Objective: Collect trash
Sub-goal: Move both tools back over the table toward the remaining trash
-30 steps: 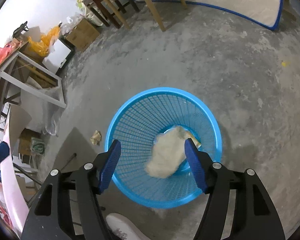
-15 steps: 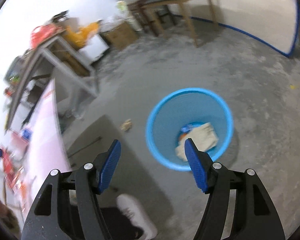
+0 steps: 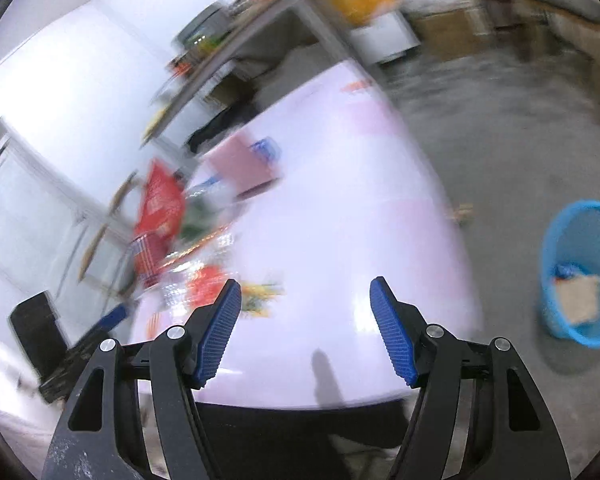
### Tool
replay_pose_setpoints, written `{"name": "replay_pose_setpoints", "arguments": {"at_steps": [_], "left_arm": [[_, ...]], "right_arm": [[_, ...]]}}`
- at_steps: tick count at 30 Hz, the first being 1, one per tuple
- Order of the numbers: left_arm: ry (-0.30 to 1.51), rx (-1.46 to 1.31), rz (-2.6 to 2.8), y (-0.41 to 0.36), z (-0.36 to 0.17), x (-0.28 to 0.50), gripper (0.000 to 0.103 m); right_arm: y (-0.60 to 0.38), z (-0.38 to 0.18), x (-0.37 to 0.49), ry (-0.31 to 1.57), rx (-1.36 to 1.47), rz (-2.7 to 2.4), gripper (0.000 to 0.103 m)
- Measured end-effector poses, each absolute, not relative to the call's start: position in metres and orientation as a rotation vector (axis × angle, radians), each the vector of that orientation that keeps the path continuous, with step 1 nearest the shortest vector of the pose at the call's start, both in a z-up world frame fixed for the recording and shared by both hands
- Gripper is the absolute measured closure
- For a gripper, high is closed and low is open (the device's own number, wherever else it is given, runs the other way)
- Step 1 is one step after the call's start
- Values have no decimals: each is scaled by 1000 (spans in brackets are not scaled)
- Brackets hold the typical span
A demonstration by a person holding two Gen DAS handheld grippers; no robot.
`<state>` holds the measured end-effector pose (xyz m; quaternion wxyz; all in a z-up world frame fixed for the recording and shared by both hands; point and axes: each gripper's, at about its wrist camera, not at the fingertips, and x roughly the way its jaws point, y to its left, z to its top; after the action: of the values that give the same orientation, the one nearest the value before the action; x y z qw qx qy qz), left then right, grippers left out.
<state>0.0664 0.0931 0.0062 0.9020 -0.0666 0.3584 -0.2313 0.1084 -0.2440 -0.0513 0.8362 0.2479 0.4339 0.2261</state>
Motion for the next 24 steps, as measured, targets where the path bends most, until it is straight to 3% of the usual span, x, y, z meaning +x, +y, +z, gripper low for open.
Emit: {"name": "replay_pose_setpoints", "arguments": {"at_steps": [4,7,16,21,24], "left_arm": [[795,-280,-458,113,-15,84,28],[845,-379,-456,124,-34,103,36],[934,-519,-465,128,-63,132,60],[950,-521,-451,131,-66,133,89],[949,-530,-458,134,-67,132,96]], "right_arm": [[-193,-41,129,934,463,539,39],[-174,-42,146,950,441,541,42],[-164,-71,162,1050,471,506,75],[-163,-74,160,1068,477,499,80],[-161,-70,160,1063,467,494,80]]}}
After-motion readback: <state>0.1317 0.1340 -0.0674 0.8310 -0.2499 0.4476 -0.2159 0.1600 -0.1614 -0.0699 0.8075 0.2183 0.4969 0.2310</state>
